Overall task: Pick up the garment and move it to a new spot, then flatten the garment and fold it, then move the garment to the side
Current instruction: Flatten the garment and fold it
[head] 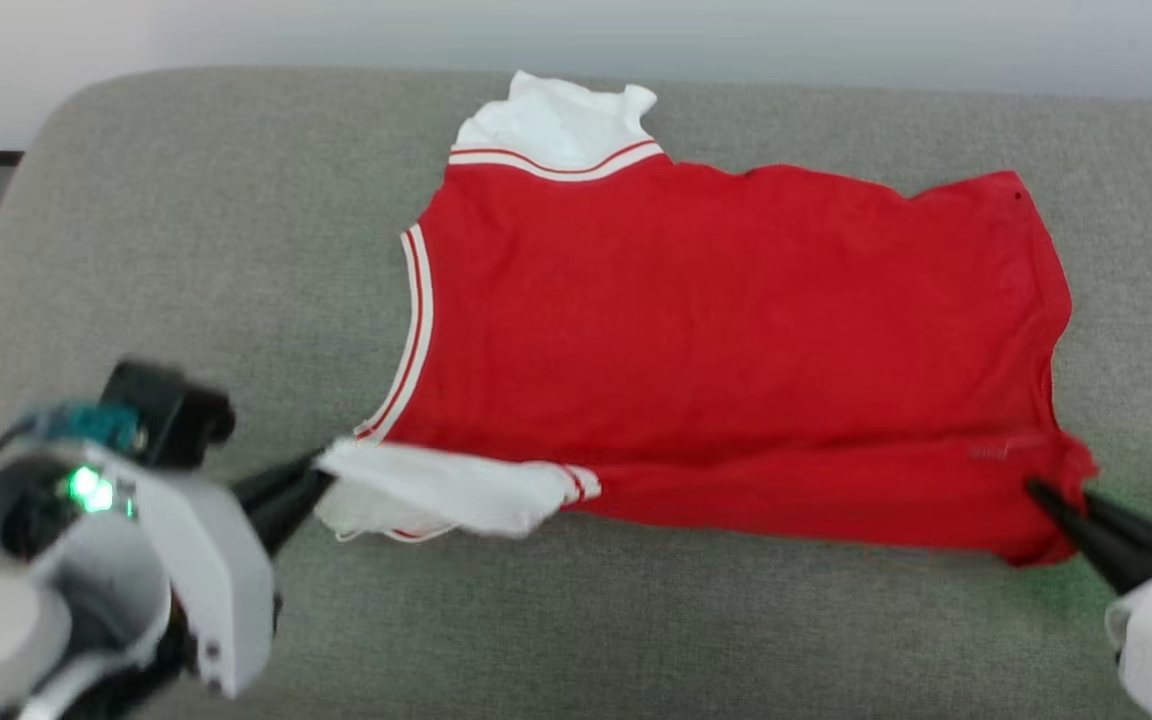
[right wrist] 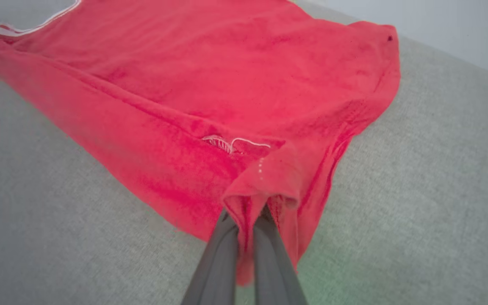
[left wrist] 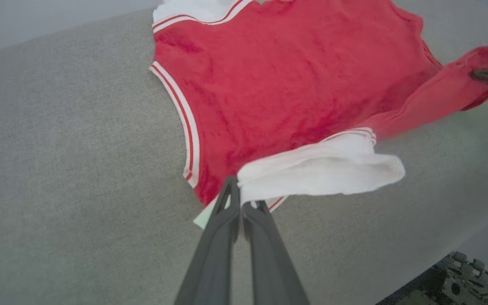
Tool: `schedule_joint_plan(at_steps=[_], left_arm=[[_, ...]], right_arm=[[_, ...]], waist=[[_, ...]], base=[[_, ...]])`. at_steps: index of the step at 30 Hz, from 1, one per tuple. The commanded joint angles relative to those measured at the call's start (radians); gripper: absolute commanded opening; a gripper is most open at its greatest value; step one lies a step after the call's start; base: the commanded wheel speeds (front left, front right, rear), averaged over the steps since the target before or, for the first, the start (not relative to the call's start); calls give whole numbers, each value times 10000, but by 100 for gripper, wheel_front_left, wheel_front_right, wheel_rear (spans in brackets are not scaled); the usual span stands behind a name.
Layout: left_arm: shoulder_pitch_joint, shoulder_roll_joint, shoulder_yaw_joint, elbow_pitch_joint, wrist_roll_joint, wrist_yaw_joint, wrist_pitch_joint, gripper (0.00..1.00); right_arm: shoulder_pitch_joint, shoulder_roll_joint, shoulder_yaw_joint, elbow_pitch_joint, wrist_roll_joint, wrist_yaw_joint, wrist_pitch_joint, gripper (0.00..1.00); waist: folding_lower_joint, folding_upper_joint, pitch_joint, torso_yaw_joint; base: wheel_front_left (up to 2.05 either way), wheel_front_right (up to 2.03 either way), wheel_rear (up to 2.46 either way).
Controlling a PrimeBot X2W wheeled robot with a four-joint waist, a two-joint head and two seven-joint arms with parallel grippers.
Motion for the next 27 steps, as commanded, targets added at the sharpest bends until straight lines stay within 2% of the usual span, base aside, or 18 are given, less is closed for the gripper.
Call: schedule_joint_plan(at_steps=[1, 4, 11, 14, 20, 27], left_arm=[[-566, -270, 21, 440, 248, -412, 349, 0], [-1515, -926, -4, 1553, 506, -1197, 937, 0], [-3230, -3058, -290, 4908, 734, -2920, 1477, 0], [-3627, -3923, -504, 6447, 601, -3528, 1707, 0], [-3967, -5039, -816, 8851, 274, -4166, 2210, 0], [-3979, -5660, -1018, 10252, -229, -4414, 2869, 0]], right_arm=[[-475, 33, 17, 115, -120, -13, 203, 0], [-1351, 164, 178, 532, -303, -13, 541, 0], [-2951, 572, 887, 2057, -375, -13, 1037, 0], [-3393, 712, 1303, 2643, -248, -13, 1116, 0], [-3980, 967, 2282, 3488, 147, -11, 1137, 0], [-4416, 1047, 2902, 4130, 615, -10, 1324, 0]], waist=[[0, 0, 233, -124], [0, 0, 438, -169], [0, 0, 753, -121], [0, 0, 819, -117], [0, 0, 828, -220], [0, 0, 726, -294]], base=[[0, 0, 0], [0, 0, 0], [0, 0, 0], [0, 0, 0], [0, 0, 0], [0, 0, 0]])
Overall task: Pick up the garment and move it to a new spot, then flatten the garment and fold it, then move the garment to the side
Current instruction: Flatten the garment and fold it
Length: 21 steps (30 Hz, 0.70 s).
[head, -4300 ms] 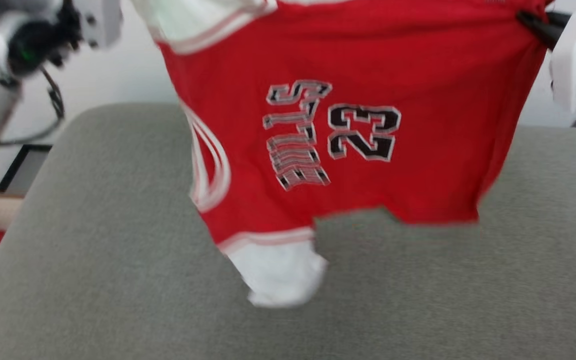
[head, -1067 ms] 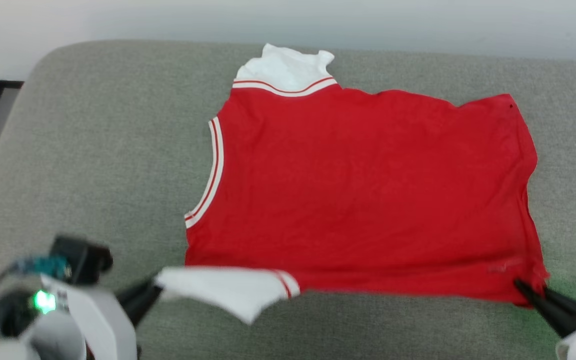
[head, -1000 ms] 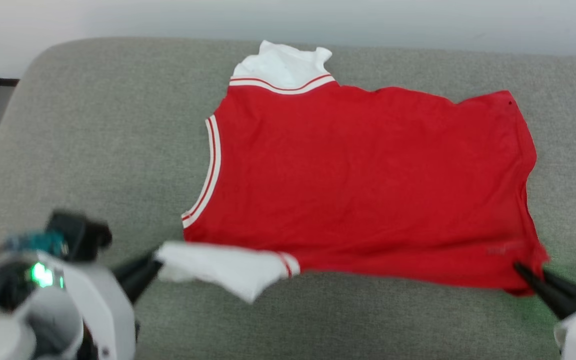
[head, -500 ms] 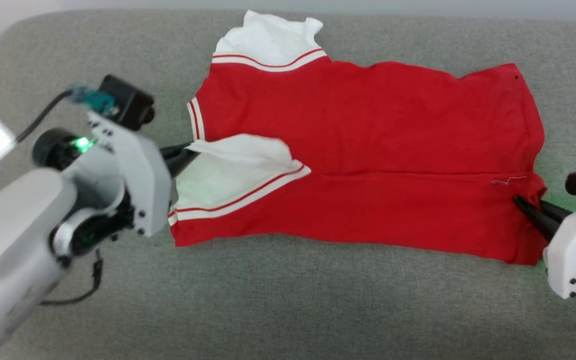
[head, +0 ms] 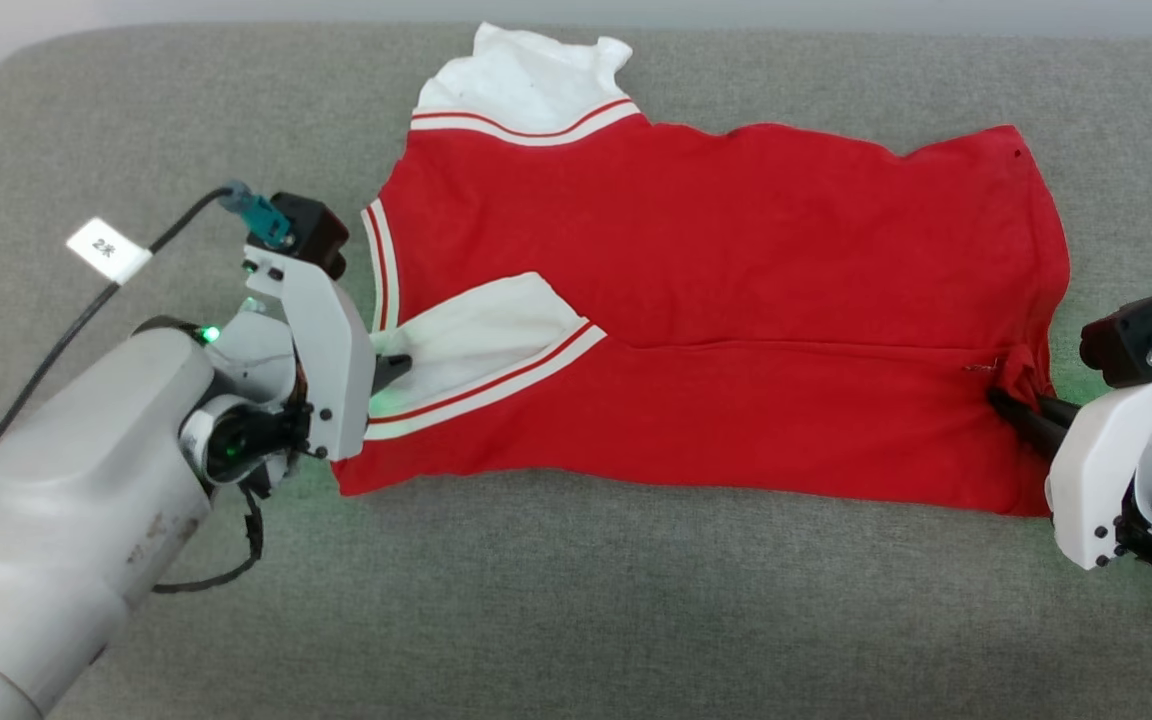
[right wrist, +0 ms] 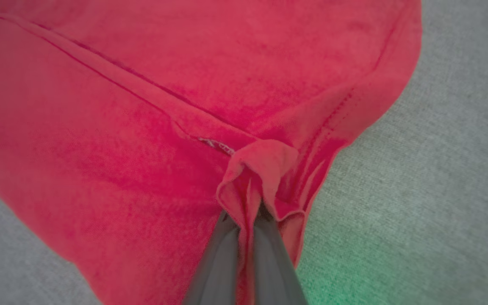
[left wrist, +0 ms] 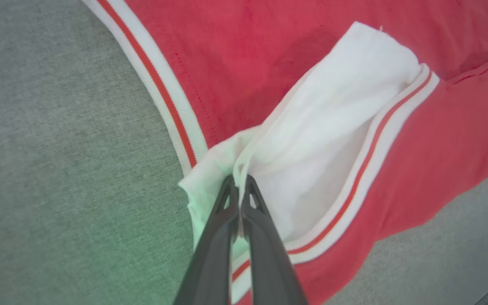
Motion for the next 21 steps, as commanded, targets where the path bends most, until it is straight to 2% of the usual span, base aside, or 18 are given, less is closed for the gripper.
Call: schedule_joint_plan(at_steps=[1, 2, 3, 4, 5, 6, 7, 17, 21], left_arm=[[-100, -121, 16, 230, -90, -70, -9, 12], [-140, -165, 33, 323, -102, -97, -90, 33], [-172, -180, 52, 422, -87, -108, -177, 47], [-166, -197, 111, 523, -163, -112, -250, 100], [-168, -234, 132, 608, -174, -116, -323, 100], [-197, -239, 128, 663, -139, -136, -408, 100], [-220, -229, 151, 716, -137, -150, -502, 100], [111, 20, 257, 662, -263, -173, -943, 100], [493, 326, 241, 232, -334, 69, -956, 100]], right_arm=[[24, 118, 314, 294, 120, -6, 228, 0], [-43, 128, 408, 325, 145, -6, 220, 0], [-155, 138, 447, 368, 160, -6, 147, 4], [-248, 152, 479, 441, 191, -6, 119, 31], [-293, 163, 535, 522, 219, -7, 113, 52], [-350, 182, 601, 591, 261, -7, 166, 93], [-395, 187, 666, 662, 279, -7, 212, 100], [-607, 204, 529, 1002, 447, -6, -50, 100], [-512, 257, 104, 868, 185, -6, -744, 100]], waist=[[0, 0, -45, -12], [0, 0, -62, -15], [0, 0, -84, -17], [0, 0, -111, -14], [0, 0, -150, 3], [0, 0, -189, 20], [0, 0, -237, 40], [0, 0, -971, 210], [0, 0, -1315, 191]], base=[[0, 0, 0], [0, 0, 0], [0, 0, 0], [0, 0, 0], [0, 0, 0], [0, 0, 0], [0, 0, 0], [0, 0, 0], [0, 0, 0]])
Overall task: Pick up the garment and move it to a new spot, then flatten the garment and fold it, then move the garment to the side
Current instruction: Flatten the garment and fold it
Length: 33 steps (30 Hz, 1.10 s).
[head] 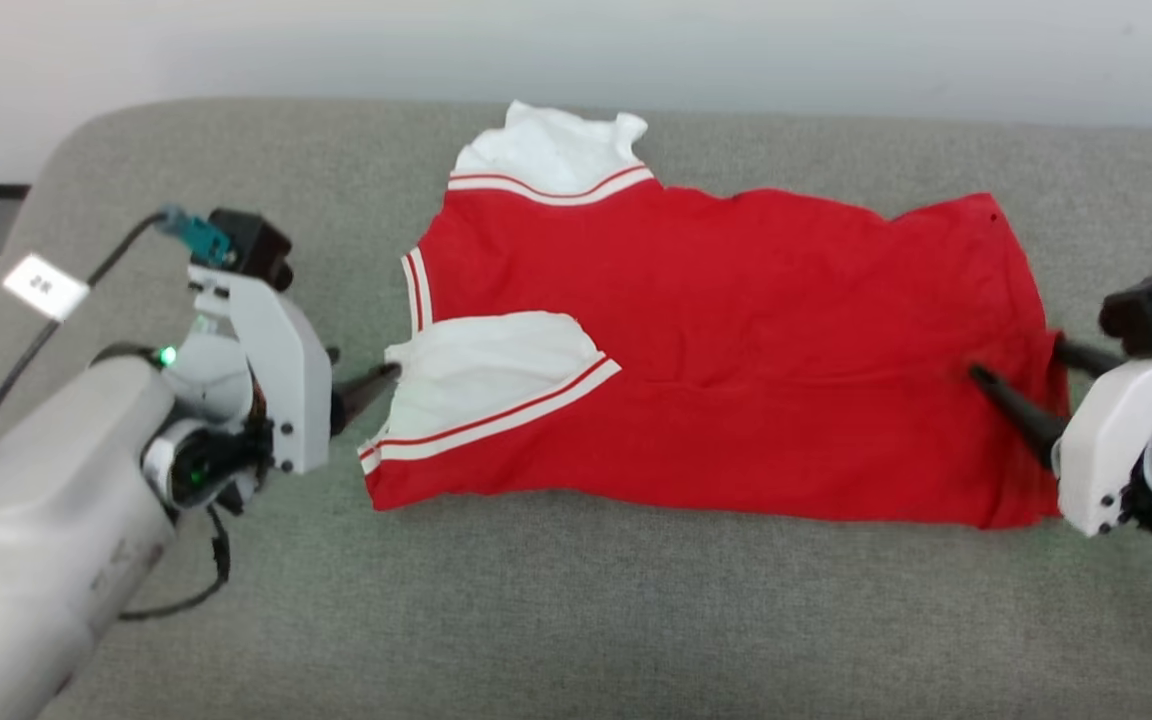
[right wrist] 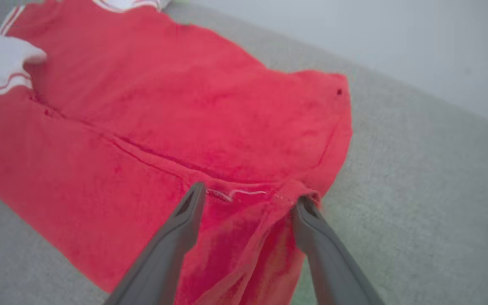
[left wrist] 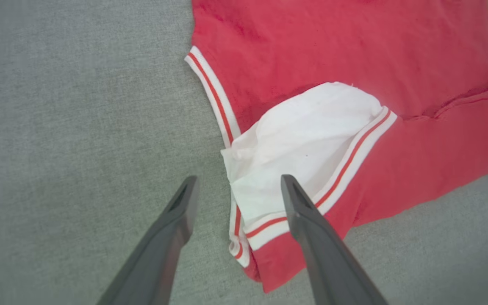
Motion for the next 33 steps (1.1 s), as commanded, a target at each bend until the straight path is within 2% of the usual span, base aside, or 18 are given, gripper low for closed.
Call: schedule_joint_plan(at_steps=[1, 4, 7, 13, 17, 22, 30, 31, 32, 33], left_arm=[[257, 88, -36, -207, -15, 139, -59, 100], [684, 314, -127, -775, -3, 362, -103, 100], [1134, 524, -212, -1263, -75, 650, -66, 100], [1805, 817, -461, -1707, 36, 1155, -81, 100], [2061, 821, -571, -1533, 93, 1385, -149, 100], [2167, 712, -557, -1001, -16, 1468, -155, 100], [2170, 171, -484, -167, -390, 1292, 23, 100], [2177, 121, -556, -94, -351, 1237, 99, 27], [2190, 66, -558, 15, -388, 1237, 159, 0], [2207, 20, -616, 101, -420, 1220, 276, 0]], right_arm=[[124, 31, -243, -90, -224, -6, -358, 100], [314, 140, -959, -199, -851, -7, -1254, 100], [687, 546, -1956, -349, -1421, -7, -1993, 100], [1812, 1512, -4168, -1437, -2728, -7, -2522, 100], [2796, 2272, -5393, -2691, -3472, -7, -2297, 100], [4039, 3141, -6439, -4248, -4087, -7, -1576, 100], [5541, 3908, -6962, -5968, -4399, -6, -219, 100], [5649, 3965, -6963, -6066, -4401, -7, -65, 100], [5730, 4035, -6987, -6120, -4384, -7, 100, 100], [5793, 4078, -6970, -6141, -4353, -7, 277, 100]], waist=[[0, 0, -298, 4], [0, 0, -445, -38], [0, 0, -541, -111], [0, 0, -528, -377], [0, 0, -445, -607], [0, 0, -332, -875], [0, 0, -191, -1014], [0, 0, -180, -1013], [0, 0, -171, -1011], [0, 0, -162, -1009]], base=[[0, 0, 0], [0, 0, 0], [0, 0, 0], [0, 0, 0], [0, 0, 0], [0, 0, 0], [0, 0, 0], [0, 0, 0], [0, 0, 0], [0, 0, 0]])
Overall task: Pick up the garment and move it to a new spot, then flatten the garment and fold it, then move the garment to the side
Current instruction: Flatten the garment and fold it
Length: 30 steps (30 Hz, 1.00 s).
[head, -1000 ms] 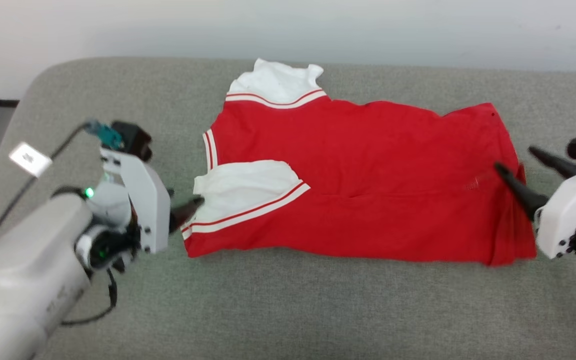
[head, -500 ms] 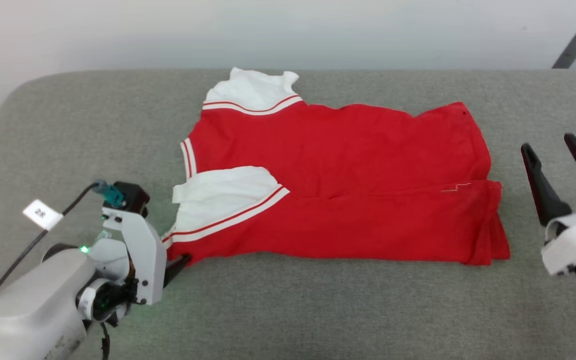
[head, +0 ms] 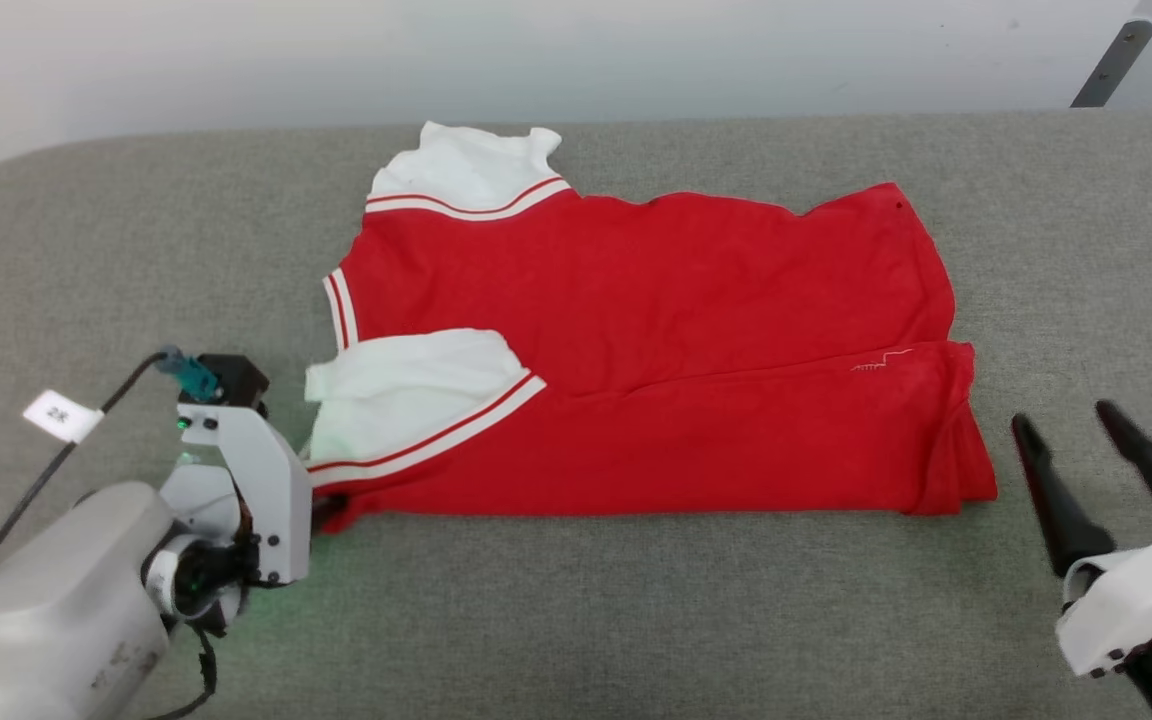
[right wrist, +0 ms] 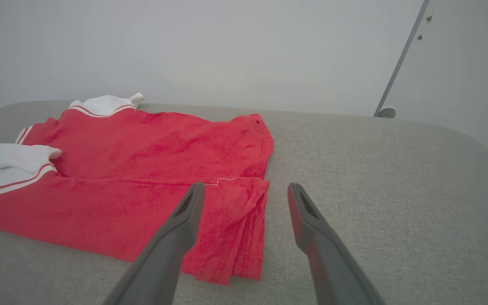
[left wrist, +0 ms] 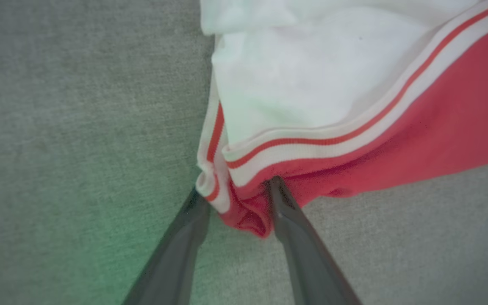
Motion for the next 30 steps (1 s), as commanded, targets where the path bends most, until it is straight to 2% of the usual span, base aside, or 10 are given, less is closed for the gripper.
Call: schedule_joint_plan(at_steps=[1, 6, 11, 27, 28, 29, 30], left_arm=[[279, -294, -258, 168, -58, -69, 241, 0], [188, -507, -291, 328, 10, -249, 216, 0], [78, -783, -323, 417, 12, -405, 212, 0], [-74, -1508, -489, 811, 107, -871, 90, 0], [-76, -1539, -495, 847, 106, -908, 83, 0], [-76, -1562, -491, 885, 102, -928, 70, 0], [-88, -1599, -493, 921, 96, -944, 74, 0]], right_arm=[[143, 95, 24, 1, 67, -9, 301, 100], [-50, 22, 240, 475, 250, -9, 1312, 100], [-462, -106, 228, 1473, 375, -9, 2168, 100], [-1783, -230, 985, 4685, 341, -8, 3642, 100], [-1829, -250, 1123, 4829, 350, -8, 3750, 73], [-1881, -207, 1165, 4964, 488, -8, 3821, 12], [-1929, -260, 1268, 5077, 487, -8, 3911, 0]], waist=[[0, 0, 19, 11], [0, 0, 53, 130], [0, 0, 100, 366], [0, 0, 294, 872], [0, 0, 299, 888], [0, 0, 307, 902], [0, 0, 310, 919]], base=[[0, 0, 0], [0, 0, 0], [0, 0, 0], [0, 0, 0], [0, 0, 0], [0, 0, 0], [0, 0, 0]])
